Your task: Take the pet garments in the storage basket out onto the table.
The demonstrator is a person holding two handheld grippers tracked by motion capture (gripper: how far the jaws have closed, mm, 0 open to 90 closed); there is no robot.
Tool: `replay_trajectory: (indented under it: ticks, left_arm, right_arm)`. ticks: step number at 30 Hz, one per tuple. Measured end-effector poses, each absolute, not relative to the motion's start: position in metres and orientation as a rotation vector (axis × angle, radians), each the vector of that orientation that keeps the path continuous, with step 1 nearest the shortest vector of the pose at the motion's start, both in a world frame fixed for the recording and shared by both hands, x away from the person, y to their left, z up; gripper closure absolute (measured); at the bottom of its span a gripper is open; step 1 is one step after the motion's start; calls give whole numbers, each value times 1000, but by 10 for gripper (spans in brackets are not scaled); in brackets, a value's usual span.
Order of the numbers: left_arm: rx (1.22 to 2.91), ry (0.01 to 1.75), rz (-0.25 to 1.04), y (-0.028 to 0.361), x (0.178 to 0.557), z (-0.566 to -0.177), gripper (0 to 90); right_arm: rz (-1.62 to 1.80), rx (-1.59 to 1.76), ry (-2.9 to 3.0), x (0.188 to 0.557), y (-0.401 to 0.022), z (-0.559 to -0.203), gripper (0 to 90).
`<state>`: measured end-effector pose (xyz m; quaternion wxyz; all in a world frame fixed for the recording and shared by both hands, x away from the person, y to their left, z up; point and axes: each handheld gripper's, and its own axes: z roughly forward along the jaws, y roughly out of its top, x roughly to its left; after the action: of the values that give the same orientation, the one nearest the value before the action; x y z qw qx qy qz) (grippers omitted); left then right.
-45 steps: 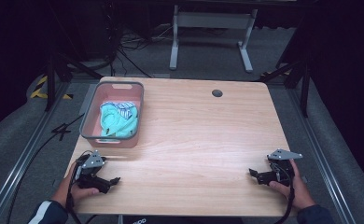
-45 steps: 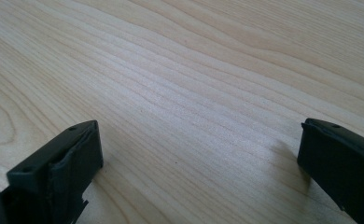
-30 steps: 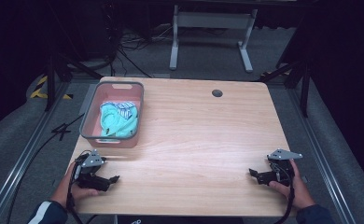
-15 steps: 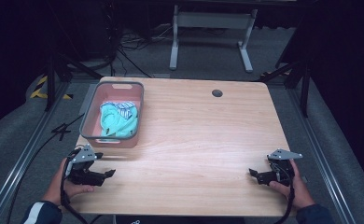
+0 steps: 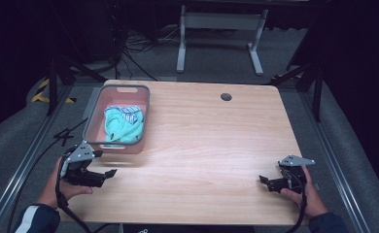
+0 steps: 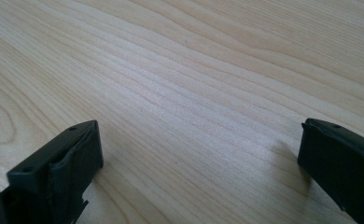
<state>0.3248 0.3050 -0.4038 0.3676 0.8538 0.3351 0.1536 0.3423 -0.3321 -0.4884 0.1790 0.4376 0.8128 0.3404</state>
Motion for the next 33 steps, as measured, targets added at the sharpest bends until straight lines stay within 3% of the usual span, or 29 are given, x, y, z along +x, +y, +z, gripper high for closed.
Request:
replay_trajectory:
  ticks: [14, 20, 27, 33]
  left_arm:
    - [2202, 828, 475, 298, 353, -356, 162]
    - [2270, 877, 467, 292, 391, -343, 161]
    - [2411, 972, 371, 276, 455, -356, 165]
    - [2497, 995, 322, 261, 486, -367, 166]
  right_arm:
    - [962, 1238, 2298, 342, -332, -488, 3]
    - [962, 1238, 2298, 342, -332, -488, 3]
    - [962, 1238, 2298, 342, -332, -488, 3]
    - [962, 1236, 2298, 342, -332, -488, 3]
